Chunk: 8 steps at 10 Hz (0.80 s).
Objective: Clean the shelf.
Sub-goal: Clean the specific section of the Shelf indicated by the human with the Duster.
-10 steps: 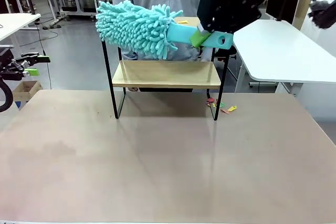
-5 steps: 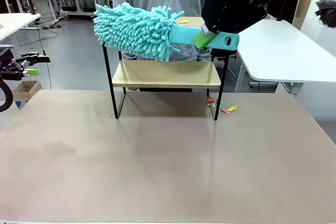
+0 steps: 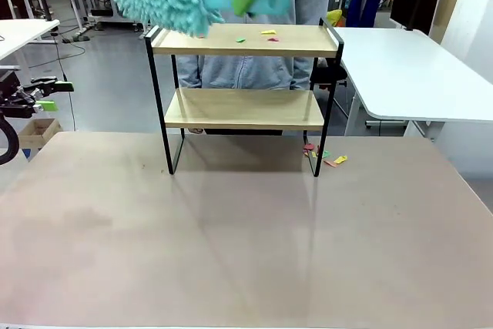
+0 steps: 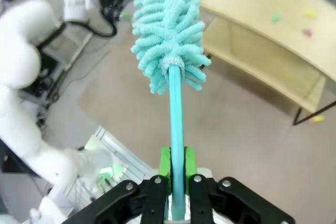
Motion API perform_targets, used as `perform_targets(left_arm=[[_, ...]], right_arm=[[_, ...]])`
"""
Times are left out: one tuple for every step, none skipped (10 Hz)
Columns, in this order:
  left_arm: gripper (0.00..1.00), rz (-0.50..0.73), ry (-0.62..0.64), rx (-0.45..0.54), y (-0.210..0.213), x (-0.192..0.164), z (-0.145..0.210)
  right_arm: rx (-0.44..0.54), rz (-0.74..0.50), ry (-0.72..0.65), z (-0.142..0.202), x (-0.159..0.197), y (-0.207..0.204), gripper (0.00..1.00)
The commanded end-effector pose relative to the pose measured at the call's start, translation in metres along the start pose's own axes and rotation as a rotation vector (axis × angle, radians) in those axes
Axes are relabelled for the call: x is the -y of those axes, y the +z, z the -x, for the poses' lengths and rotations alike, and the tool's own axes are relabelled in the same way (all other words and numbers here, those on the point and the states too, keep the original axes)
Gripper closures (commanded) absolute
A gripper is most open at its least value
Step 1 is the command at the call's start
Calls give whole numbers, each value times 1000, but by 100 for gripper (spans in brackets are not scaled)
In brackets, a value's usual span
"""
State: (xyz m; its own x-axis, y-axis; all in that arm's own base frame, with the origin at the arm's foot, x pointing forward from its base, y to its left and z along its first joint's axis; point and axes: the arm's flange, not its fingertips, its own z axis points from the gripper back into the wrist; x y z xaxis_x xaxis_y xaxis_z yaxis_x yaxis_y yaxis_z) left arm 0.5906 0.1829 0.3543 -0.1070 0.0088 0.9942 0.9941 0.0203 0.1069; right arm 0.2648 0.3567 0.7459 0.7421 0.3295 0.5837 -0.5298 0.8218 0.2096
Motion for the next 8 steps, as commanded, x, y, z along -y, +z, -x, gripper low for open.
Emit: perform_targets(left_arm=[[0, 4, -13, -7, -1, 2, -2], [0, 4, -13, -7, -1, 2, -2], [0, 4, -13, -7, -1, 2, -2], [0, 4, -13, -7, -1, 2, -2], [0, 4, -13, -7, -1, 2, -2], [0, 4, -13, -7, -1, 2, -2], [0, 4, -13, -7, -1, 2, -2], [0, 4, -13, -7, -1, 2, -2]], right_arm=[[48, 129, -105, -44, -25, -23, 87], [60, 166, -147, -57, -38, -37, 87], [75, 204, -172, -68, -51, -51, 87], [97, 248, -191, -80, -63, -64, 87], [96, 295, -214, -87, -72, -76, 87], [87, 327, -228, -93, -76, -89, 87], [82, 366, -244, -96, -78, -106, 87], [79, 386, -258, -98, -81, -118, 87]])
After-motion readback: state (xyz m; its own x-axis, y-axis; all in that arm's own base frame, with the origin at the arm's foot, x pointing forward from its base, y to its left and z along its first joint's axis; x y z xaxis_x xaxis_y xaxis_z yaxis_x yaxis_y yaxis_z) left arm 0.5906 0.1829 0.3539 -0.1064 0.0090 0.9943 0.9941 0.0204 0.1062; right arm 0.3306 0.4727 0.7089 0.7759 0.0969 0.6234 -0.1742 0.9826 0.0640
